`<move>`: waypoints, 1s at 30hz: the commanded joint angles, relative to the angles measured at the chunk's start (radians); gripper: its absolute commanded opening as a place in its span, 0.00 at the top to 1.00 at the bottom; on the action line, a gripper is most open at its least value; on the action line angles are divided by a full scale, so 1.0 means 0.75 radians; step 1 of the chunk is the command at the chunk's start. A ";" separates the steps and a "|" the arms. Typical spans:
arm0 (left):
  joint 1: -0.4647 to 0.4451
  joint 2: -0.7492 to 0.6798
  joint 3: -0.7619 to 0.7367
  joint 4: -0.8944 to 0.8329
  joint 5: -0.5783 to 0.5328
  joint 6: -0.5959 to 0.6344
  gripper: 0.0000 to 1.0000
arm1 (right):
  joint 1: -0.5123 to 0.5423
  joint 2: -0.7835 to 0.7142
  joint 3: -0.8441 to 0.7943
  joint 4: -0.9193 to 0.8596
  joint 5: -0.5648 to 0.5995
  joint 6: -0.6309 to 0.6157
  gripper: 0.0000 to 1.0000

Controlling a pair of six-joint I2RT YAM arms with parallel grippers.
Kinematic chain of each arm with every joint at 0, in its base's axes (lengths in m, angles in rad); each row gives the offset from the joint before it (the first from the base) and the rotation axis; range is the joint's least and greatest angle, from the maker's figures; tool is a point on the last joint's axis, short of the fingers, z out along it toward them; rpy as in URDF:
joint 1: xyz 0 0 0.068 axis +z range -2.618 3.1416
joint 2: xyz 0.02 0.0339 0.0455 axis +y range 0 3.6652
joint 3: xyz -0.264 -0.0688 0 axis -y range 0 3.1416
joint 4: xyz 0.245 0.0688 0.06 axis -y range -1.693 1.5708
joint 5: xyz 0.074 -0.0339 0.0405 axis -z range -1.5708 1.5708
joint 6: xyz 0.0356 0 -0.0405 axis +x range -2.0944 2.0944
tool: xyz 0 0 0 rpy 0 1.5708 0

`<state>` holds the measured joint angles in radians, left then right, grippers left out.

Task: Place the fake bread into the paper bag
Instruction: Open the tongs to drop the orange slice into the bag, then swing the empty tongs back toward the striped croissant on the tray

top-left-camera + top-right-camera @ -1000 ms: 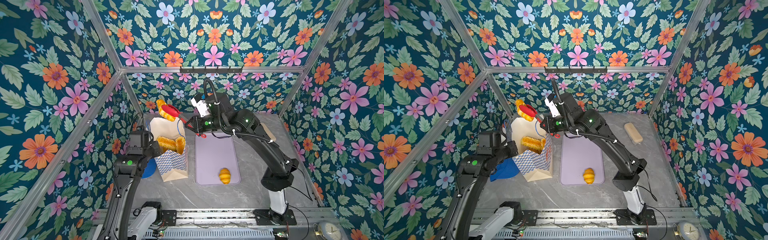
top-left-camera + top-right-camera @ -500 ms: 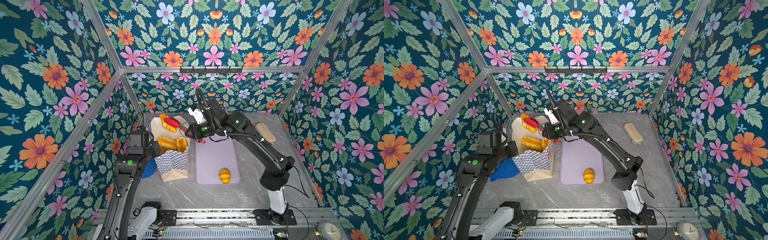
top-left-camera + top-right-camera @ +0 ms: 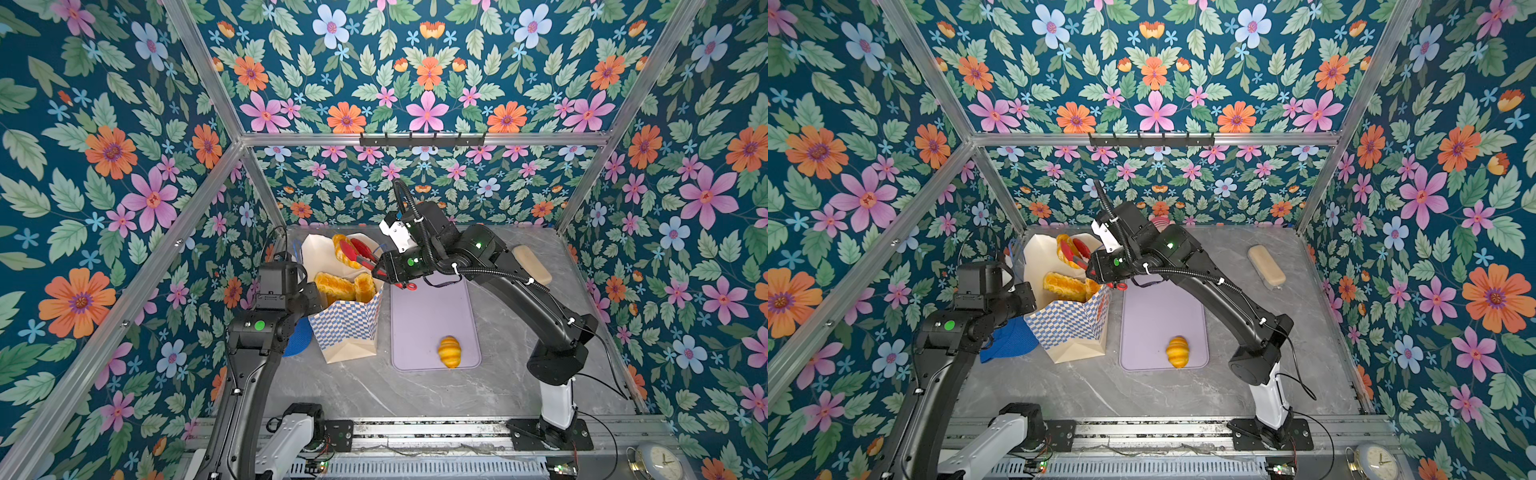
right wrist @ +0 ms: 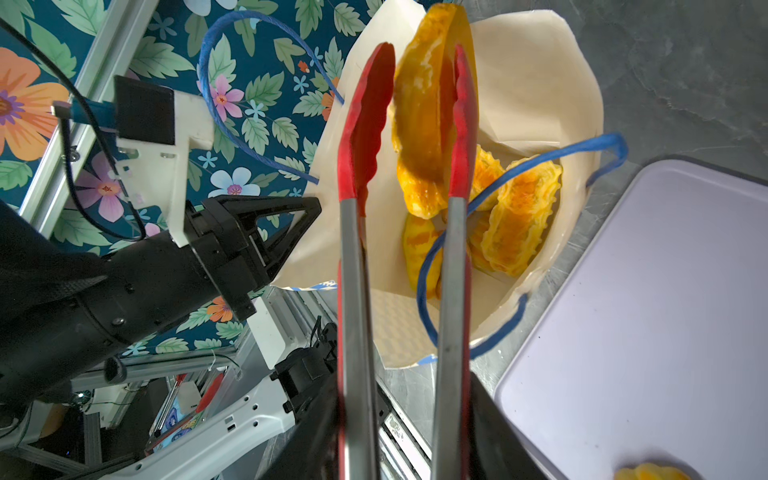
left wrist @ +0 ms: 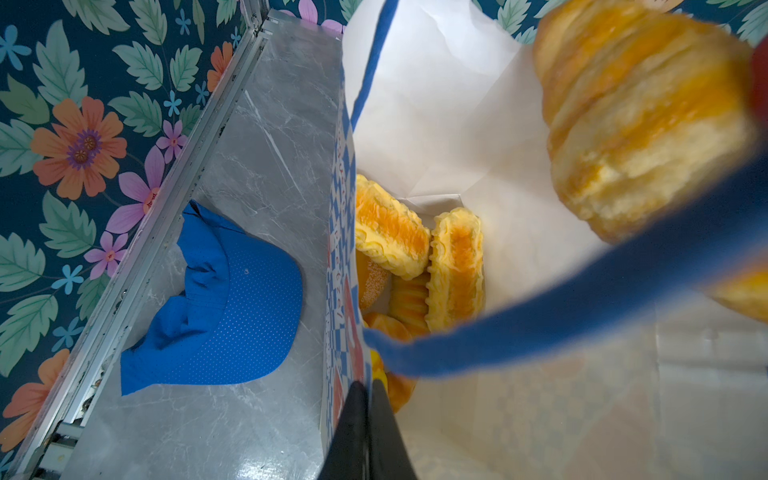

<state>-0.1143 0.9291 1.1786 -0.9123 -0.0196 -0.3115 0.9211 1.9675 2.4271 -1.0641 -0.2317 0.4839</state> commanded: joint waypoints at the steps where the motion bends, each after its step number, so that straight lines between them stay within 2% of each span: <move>1: 0.002 -0.005 -0.002 0.000 0.006 -0.001 0.92 | 0.002 -0.018 0.004 0.017 -0.003 -0.014 0.53; 15: 0.002 -0.001 -0.006 0.002 0.008 -0.002 0.92 | 0.002 -0.004 0.112 0.005 0.054 -0.029 0.52; 23: 0.001 0.001 -0.011 0.010 0.010 -0.002 0.92 | -0.001 -0.017 0.210 -0.005 0.187 -0.053 0.53; 27: 0.001 0.003 -0.018 0.019 0.014 -0.002 0.91 | -0.001 -0.073 0.186 -0.015 0.285 -0.078 0.54; 30: 0.001 0.006 -0.025 0.029 0.021 -0.002 0.91 | -0.004 -0.153 0.091 -0.002 0.365 -0.102 0.53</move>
<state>-0.1143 0.9321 1.1645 -0.9104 -0.0113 -0.3115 0.9184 1.8874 2.5278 -1.0904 -0.0422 0.4358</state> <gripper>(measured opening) 0.091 0.465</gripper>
